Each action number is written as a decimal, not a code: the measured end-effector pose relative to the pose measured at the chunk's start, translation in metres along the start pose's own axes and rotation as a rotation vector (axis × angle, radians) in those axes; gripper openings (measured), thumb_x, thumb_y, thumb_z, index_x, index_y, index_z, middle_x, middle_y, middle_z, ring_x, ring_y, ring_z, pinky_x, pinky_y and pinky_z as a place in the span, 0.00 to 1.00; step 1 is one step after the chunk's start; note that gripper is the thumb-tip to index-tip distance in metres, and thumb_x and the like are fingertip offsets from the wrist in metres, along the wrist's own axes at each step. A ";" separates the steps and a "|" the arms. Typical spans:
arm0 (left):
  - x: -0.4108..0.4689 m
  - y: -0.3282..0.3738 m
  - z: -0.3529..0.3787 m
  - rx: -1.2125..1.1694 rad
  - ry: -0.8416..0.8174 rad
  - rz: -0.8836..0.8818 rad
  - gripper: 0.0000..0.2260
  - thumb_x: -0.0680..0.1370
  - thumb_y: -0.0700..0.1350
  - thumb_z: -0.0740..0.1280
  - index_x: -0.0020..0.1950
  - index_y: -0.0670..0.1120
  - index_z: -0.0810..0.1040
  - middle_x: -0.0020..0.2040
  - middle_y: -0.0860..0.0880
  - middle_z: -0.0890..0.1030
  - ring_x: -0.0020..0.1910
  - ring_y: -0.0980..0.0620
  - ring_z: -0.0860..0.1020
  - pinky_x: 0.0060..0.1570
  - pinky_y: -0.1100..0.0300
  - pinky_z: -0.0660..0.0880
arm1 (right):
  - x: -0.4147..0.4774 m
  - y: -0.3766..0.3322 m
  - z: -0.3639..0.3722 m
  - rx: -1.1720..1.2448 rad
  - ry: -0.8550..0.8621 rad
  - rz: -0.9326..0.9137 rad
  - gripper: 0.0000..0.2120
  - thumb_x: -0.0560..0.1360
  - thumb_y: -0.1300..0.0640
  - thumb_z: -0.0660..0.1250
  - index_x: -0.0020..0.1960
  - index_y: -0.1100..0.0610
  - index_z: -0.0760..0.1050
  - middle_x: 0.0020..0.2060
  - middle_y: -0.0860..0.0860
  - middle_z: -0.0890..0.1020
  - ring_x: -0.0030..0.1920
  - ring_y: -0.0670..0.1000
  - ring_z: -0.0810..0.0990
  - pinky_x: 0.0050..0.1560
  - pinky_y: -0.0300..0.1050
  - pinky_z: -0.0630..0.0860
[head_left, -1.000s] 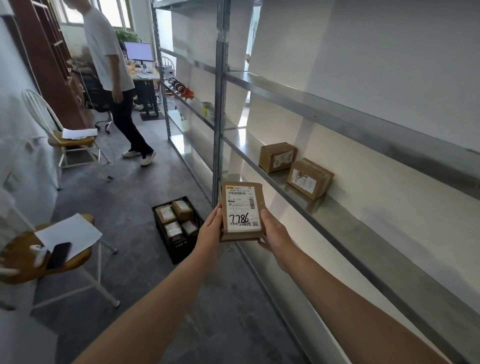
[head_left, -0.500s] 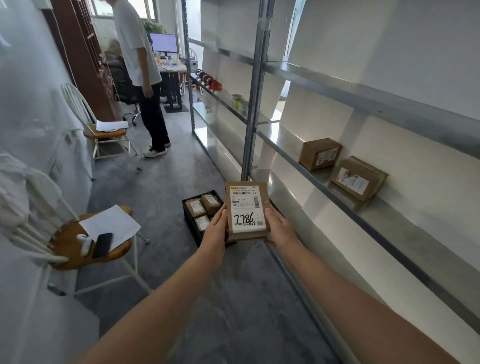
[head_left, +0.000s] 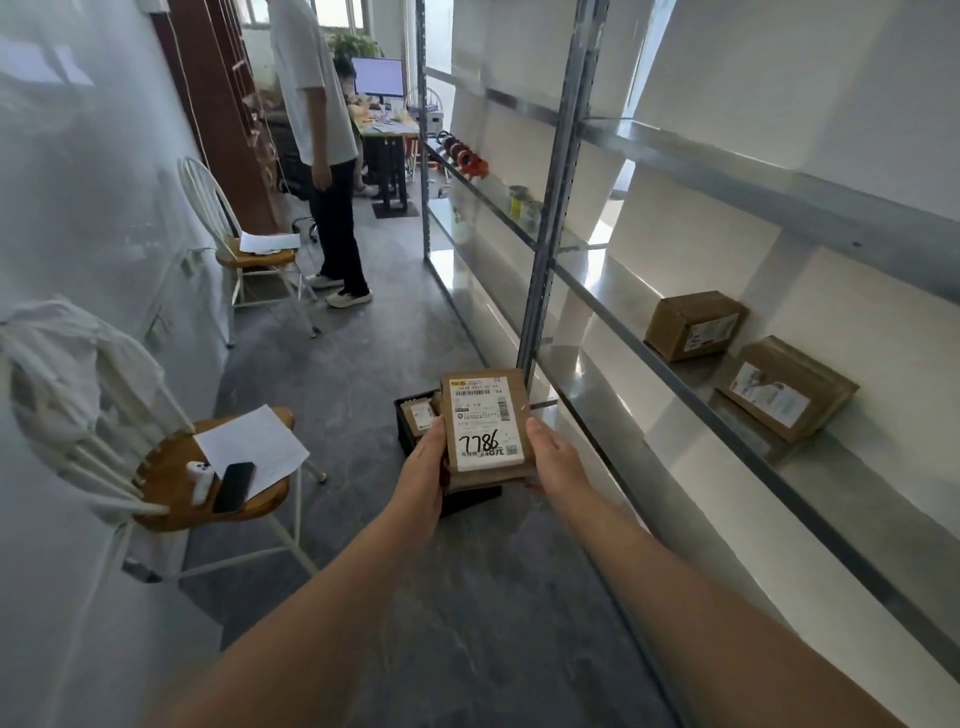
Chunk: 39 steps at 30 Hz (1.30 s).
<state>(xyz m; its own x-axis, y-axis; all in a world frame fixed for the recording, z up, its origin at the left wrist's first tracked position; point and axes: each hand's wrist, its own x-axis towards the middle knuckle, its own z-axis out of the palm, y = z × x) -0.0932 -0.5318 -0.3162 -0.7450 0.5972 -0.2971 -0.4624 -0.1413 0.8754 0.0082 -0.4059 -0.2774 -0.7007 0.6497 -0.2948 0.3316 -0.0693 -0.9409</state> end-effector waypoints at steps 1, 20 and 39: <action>0.005 0.003 0.001 0.003 0.006 0.009 0.20 0.82 0.58 0.58 0.65 0.47 0.77 0.54 0.45 0.85 0.51 0.49 0.84 0.38 0.62 0.80 | 0.008 -0.004 0.000 0.015 -0.014 0.005 0.14 0.82 0.43 0.56 0.55 0.45 0.79 0.50 0.49 0.84 0.54 0.51 0.81 0.63 0.57 0.75; 0.136 0.039 0.081 0.094 0.089 0.061 0.18 0.84 0.52 0.56 0.69 0.46 0.74 0.60 0.46 0.82 0.60 0.49 0.81 0.55 0.58 0.76 | 0.177 -0.041 -0.056 0.144 -0.146 0.076 0.21 0.82 0.41 0.53 0.61 0.51 0.78 0.50 0.50 0.85 0.55 0.52 0.81 0.65 0.57 0.74; 0.240 0.050 0.068 0.019 0.018 -0.064 0.16 0.82 0.55 0.59 0.60 0.50 0.81 0.55 0.47 0.85 0.53 0.52 0.84 0.38 0.66 0.80 | 0.267 -0.056 -0.034 0.218 -0.048 0.132 0.17 0.83 0.47 0.54 0.58 0.52 0.79 0.44 0.50 0.87 0.42 0.47 0.85 0.45 0.45 0.80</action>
<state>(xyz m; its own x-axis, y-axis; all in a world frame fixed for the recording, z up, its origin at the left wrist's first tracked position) -0.2624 -0.3415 -0.3177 -0.7229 0.5902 -0.3593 -0.5000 -0.0879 0.8616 -0.1756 -0.2031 -0.2979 -0.6912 0.5879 -0.4201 0.2815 -0.3164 -0.9059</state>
